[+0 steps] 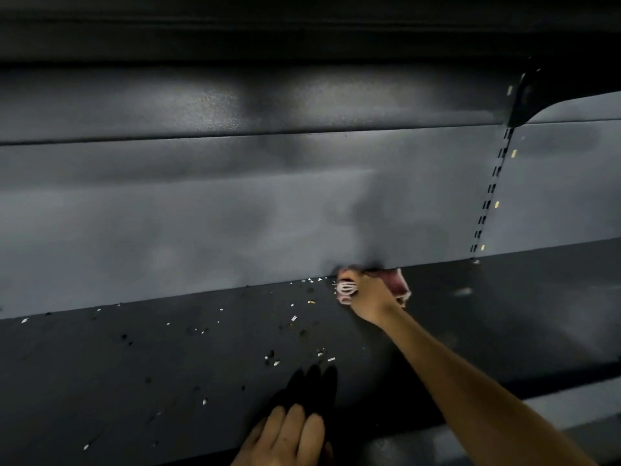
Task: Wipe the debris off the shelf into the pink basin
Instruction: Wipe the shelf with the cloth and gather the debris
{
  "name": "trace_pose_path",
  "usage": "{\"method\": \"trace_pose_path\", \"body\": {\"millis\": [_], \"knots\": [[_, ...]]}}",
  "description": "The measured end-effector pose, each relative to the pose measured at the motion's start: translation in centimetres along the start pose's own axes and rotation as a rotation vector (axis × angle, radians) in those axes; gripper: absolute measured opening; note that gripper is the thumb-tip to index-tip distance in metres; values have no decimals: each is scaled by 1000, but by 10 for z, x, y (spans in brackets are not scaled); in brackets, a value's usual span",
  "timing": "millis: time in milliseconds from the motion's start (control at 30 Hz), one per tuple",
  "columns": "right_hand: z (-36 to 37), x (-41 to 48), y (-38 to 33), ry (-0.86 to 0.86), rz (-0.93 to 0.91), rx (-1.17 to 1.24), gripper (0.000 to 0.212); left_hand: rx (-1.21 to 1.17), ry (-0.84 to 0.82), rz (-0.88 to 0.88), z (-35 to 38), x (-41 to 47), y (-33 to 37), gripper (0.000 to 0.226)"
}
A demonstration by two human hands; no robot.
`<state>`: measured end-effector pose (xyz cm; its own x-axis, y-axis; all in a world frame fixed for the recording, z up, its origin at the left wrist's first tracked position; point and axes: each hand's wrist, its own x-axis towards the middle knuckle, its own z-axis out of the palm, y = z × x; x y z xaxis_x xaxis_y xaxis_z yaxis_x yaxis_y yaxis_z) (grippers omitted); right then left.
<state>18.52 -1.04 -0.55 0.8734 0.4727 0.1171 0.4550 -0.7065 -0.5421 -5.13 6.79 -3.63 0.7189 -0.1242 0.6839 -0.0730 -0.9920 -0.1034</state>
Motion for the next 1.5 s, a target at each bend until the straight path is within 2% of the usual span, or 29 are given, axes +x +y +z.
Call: {"method": "trace_pose_path", "body": {"millis": [100, 133, 200, 267, 333, 400, 500, 533, 600, 667, 767, 867, 933, 1000, 1067, 1133, 1200, 1300, 1367, 1400, 1500], "knots": [[4, -6, -23, -41, -36, 261, 49, 17, 30, -39, 1, -5, 1, 37], [0, -8, -28, 15, -22, 413, 45, 12, 68, -32, 1, -7, -1, 29], [-15, -14, -28, 165, 16, 743, 24, 22, 113, -3, 4, -8, -2, 20], [-38, -21, -7, 282, 29, 865, 15, 39, 159, 12, 5, -11, -3, 17], [-67, -31, 26, 345, 61, 662, 20, 57, 203, 14, 4, -9, -3, 14], [-90, -36, 70, 330, 168, 289, 35, 67, 213, 4, 4, -9, 0, 13], [-100, -60, 106, 18, 221, -240, 36, 76, 212, 19, 5, -10, -1, 11], [-98, -69, 109, -18, 175, -274, 35, 75, 205, 24, 6, -10, -1, 11], [-94, -89, 93, -50, 39, -179, 25, 79, 207, 10, 7, -11, -1, 12], [-81, -104, 64, -143, -56, 102, 25, 84, 210, -16, 8, -12, 1, 11], [-38, -110, 15, -244, -292, 111, 33, 78, 196, -23, 10, -14, 2, 15], [-1, -100, -30, -277, -366, 289, 39, 89, 146, -29, 8, -15, 3, 31], [5, -95, -51, -192, -325, 333, 40, 73, 129, -20, 4, -16, 2, 33], [-4, -91, -52, -59, -301, 455, 48, 58, 137, -10, 3, -16, 1, 27], [-28, -91, -36, 80, -297, 571, 49, 34, 166, -3, 3, -16, 1, 15], [-57, -98, -9, 97, -342, 548, 53, 6, 195, 7, 4, -19, 2, 13], [-79, -113, 21, 18, -404, 377, 62, -16, 205, 14, 5, -22, 2, 16], [-95, -135, 59, -301, -464, 127, 39, -29, 208, 9, 6, -25, 3, 20], [-100, -145, 67, -554, -439, 88, 29, -32, 220, 8, 7, -26, 3, 18], [-101, -145, 66, -619, -447, 92, 28, -31, 223, 10, 7, -26, 3, 18], [-89, -140, 38, -610, -546, 97, 21, -30, 237, 24, 7, -26, 4, 16]]}}
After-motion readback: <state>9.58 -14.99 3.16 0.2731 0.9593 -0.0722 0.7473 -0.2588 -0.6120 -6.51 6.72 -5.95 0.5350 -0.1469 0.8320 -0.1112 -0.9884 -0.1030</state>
